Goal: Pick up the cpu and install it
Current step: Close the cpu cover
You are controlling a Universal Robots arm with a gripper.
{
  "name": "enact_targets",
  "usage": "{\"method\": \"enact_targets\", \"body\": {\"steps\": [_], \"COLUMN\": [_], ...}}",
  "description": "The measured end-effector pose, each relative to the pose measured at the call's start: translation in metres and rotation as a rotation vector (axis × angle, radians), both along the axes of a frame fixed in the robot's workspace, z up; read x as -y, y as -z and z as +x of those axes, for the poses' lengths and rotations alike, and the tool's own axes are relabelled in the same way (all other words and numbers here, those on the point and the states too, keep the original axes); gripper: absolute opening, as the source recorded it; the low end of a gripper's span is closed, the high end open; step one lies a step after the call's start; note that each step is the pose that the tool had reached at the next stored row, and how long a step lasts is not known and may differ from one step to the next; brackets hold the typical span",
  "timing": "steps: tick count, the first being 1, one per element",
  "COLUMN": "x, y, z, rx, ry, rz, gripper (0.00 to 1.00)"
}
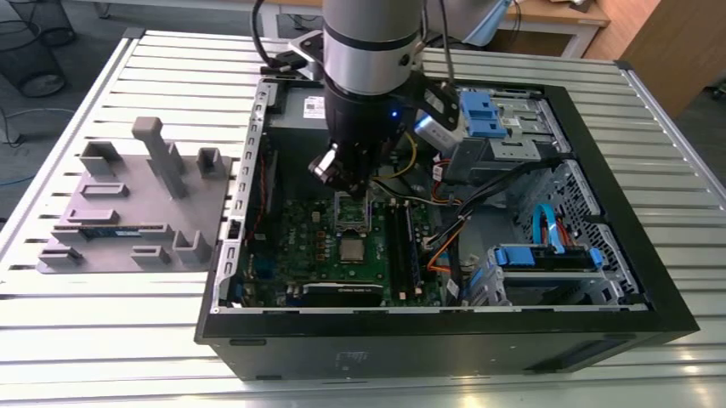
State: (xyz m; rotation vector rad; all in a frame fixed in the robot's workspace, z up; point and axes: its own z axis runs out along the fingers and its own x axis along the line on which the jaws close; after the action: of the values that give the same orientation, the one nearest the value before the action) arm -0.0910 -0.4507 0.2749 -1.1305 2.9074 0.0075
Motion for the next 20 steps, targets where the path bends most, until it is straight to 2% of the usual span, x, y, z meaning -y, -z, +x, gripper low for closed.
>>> {"method": "enact_targets", "body": {"steps": [20], "x": [-0.0009], "y": [0.0181], "z": [0.0345], "rx": [-0.0001], "ry": [0.0], "rz": [-0.0001], "gripper": [0.11]}}
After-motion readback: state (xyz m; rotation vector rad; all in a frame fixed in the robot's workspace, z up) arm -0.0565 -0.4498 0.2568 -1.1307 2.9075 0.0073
